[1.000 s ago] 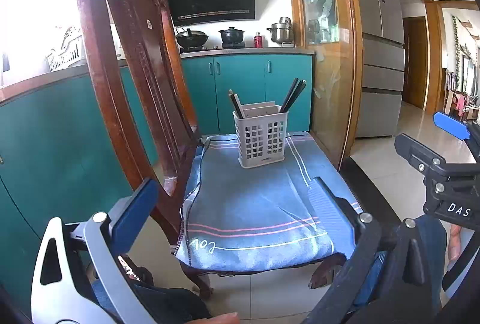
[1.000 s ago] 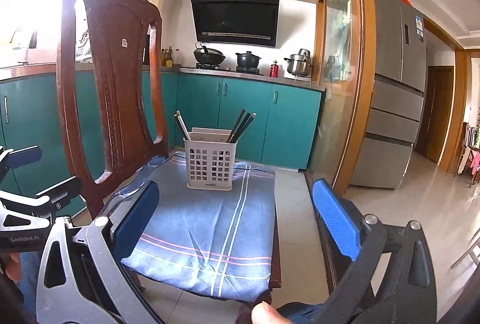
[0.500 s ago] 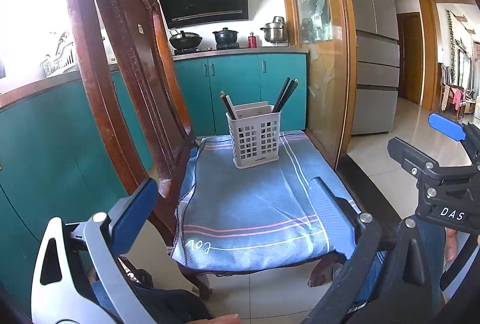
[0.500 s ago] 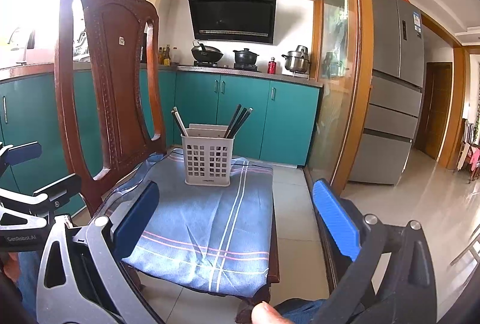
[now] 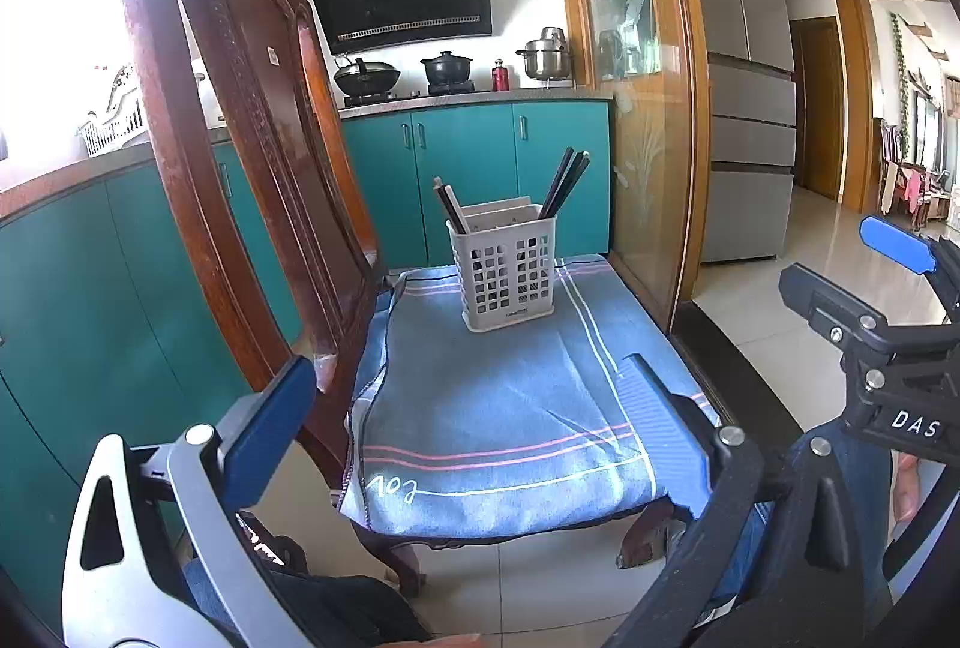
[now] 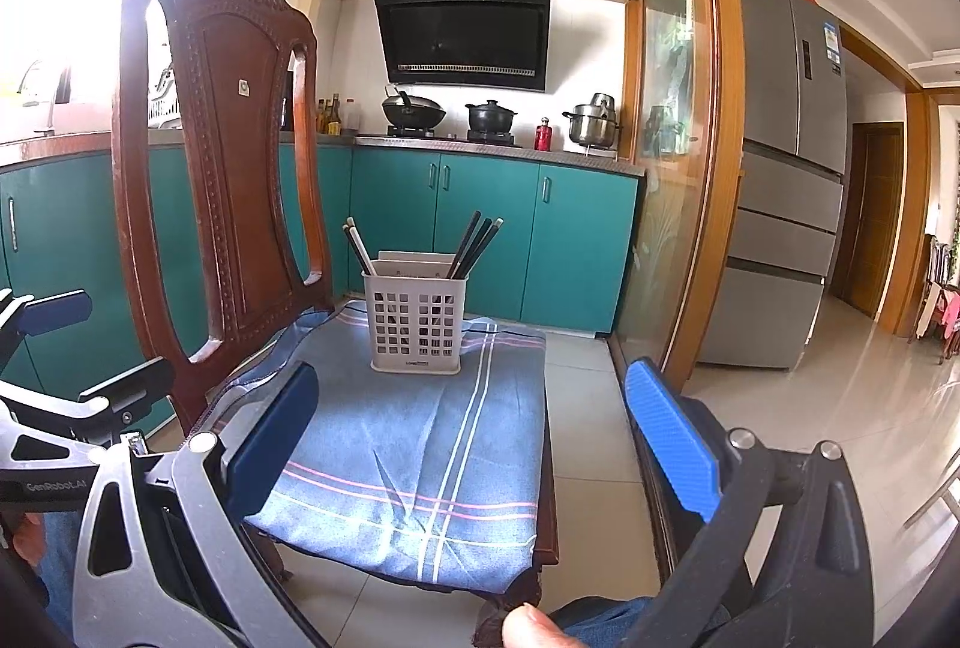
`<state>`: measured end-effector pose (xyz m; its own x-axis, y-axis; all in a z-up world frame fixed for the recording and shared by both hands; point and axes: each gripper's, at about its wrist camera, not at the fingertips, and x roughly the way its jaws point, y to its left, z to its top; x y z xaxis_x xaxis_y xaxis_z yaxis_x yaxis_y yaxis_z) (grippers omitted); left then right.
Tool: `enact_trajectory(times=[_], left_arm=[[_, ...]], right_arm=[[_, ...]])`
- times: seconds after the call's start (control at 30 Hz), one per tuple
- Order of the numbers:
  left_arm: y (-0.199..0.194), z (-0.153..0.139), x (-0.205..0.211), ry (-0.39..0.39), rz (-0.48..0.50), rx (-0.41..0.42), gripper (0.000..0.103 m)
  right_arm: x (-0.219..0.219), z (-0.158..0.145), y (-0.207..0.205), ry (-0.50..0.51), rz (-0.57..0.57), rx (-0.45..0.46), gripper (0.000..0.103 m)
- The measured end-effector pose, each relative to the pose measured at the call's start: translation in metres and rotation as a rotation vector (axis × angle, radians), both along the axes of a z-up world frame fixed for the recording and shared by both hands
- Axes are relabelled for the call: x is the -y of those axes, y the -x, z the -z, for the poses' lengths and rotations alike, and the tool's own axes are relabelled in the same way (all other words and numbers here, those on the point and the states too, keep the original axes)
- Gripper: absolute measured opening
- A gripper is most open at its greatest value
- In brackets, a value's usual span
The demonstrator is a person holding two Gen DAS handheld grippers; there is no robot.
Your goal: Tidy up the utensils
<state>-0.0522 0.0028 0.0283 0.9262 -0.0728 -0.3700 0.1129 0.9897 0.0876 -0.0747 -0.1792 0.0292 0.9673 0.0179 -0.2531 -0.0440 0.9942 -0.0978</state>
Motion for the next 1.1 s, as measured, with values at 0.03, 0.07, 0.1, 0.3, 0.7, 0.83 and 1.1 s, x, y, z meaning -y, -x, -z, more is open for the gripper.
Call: enact_trajectory(times=[0.03, 0.07, 0.1, 0.3, 0.7, 0.83, 1.1], left_arm=[[0.000, 0.000, 0.000, 0.000, 0.001, 0.000, 0.100], [0.000, 0.000, 0.000, 0.000, 0.002, -0.001, 0.100], [0.000, 0.000, -0.001, 0.000, 0.002, -0.001, 0.100], [0.000, 0.000, -0.001, 0.001, 0.002, -0.004, 0.100], [0.000, 0.002, 0.001, 0.013, 0.014, -0.008, 0.100], [-0.001, 0.003, 0.003, 0.010, 0.017, -0.011, 0.100], [0.000, 0.002, 0.009, 0.003, 0.024, -0.012, 0.100]], right_arm=[[0.000, 0.000, 0.000, 0.001, 0.000, 0.000, 0.100], [0.000, 0.000, 0.000, 0.002, -0.001, -0.001, 0.100], [0.000, 0.000, 0.000, 0.001, -0.001, -0.001, 0.100], [-0.002, 0.000, 0.000, 0.003, -0.004, -0.003, 0.100], [-0.005, -0.001, -0.001, 0.004, -0.004, -0.004, 0.100], [-0.004, -0.001, -0.002, 0.003, -0.005, -0.005, 0.100], [-0.005, 0.001, -0.003, 0.005, -0.006, -0.009, 0.100]])
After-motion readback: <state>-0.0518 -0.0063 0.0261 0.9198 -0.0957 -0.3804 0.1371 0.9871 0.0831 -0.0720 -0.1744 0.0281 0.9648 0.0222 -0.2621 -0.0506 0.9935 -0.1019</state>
